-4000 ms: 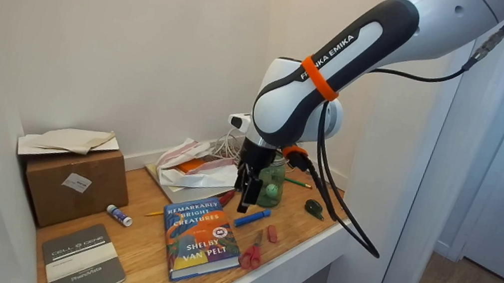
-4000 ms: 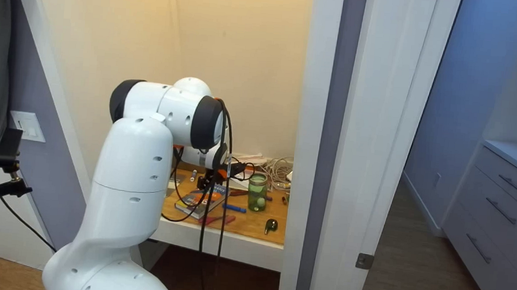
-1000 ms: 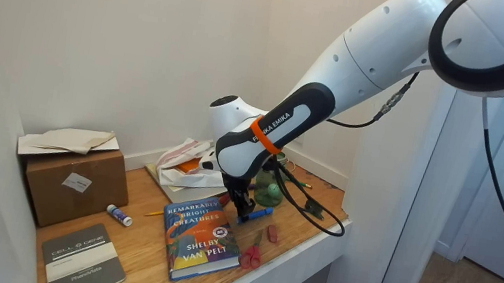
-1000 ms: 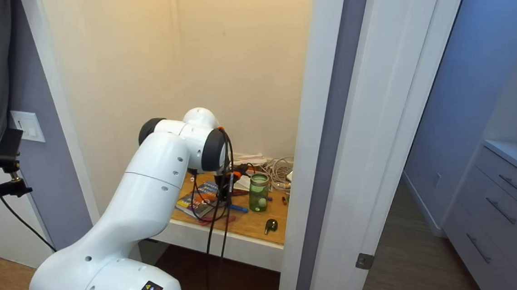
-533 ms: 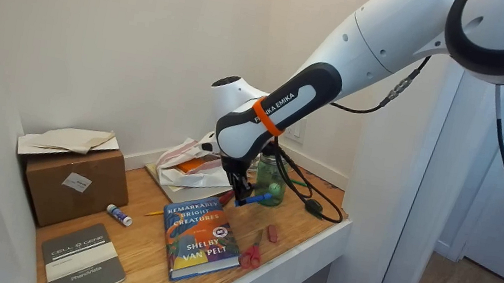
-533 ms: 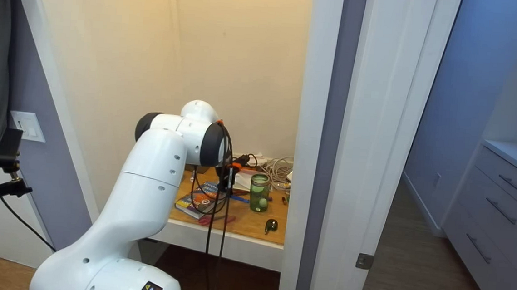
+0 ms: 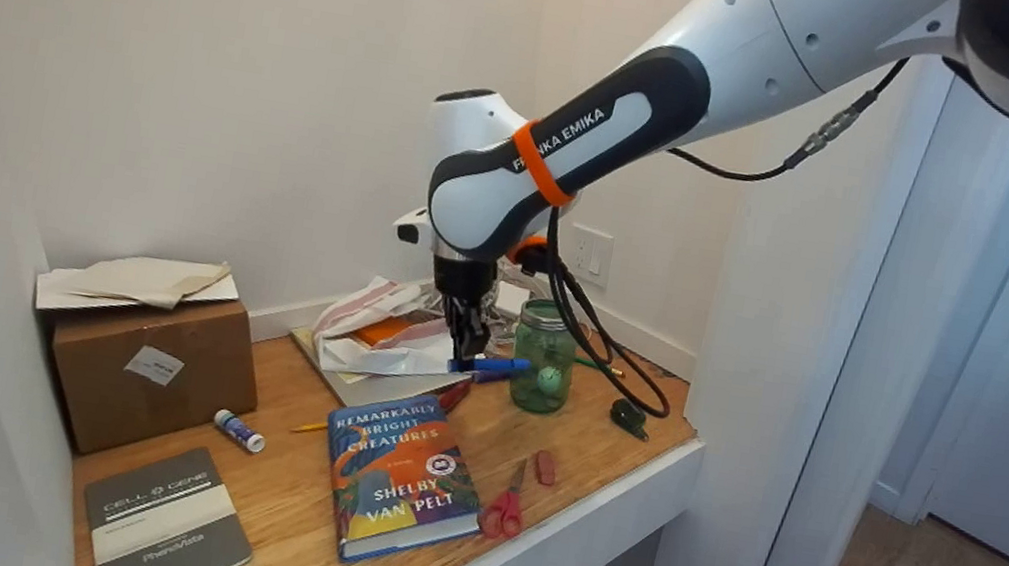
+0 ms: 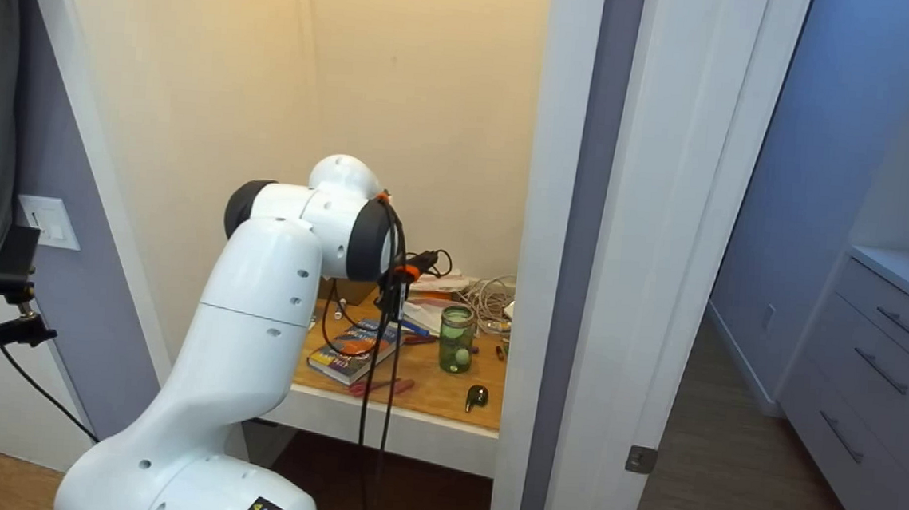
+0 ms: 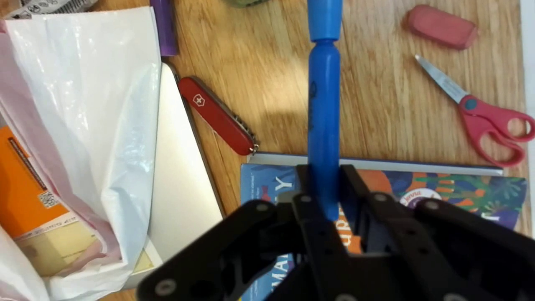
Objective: Put the blue marker inside the green jar.
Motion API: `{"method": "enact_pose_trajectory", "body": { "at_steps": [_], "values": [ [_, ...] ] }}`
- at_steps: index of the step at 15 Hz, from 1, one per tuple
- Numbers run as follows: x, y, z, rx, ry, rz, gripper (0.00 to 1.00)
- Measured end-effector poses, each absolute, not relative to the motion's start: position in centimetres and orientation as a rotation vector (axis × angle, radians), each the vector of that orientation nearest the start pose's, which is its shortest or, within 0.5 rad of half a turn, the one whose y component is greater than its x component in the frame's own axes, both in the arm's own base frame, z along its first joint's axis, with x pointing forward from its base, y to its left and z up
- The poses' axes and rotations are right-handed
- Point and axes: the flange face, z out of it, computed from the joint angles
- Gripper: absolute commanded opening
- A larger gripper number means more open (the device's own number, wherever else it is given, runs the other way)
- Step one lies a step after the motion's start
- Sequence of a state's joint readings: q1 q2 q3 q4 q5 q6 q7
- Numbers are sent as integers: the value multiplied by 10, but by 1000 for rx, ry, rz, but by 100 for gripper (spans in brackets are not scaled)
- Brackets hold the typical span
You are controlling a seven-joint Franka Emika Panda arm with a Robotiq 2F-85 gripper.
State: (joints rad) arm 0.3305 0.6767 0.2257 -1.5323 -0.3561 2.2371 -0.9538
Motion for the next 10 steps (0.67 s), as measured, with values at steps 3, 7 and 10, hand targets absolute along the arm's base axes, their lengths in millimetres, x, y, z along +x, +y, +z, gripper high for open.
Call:
{"method": "enact_pose_trajectory", "body": {
  "at_steps": [3,7,10],
  "values": [
    [619,341,290,2118,2159,115,5],
    [615,321,314,2278,2046,343,5],
    [606,301,326,2346,1952,535,5]
  ]
}}
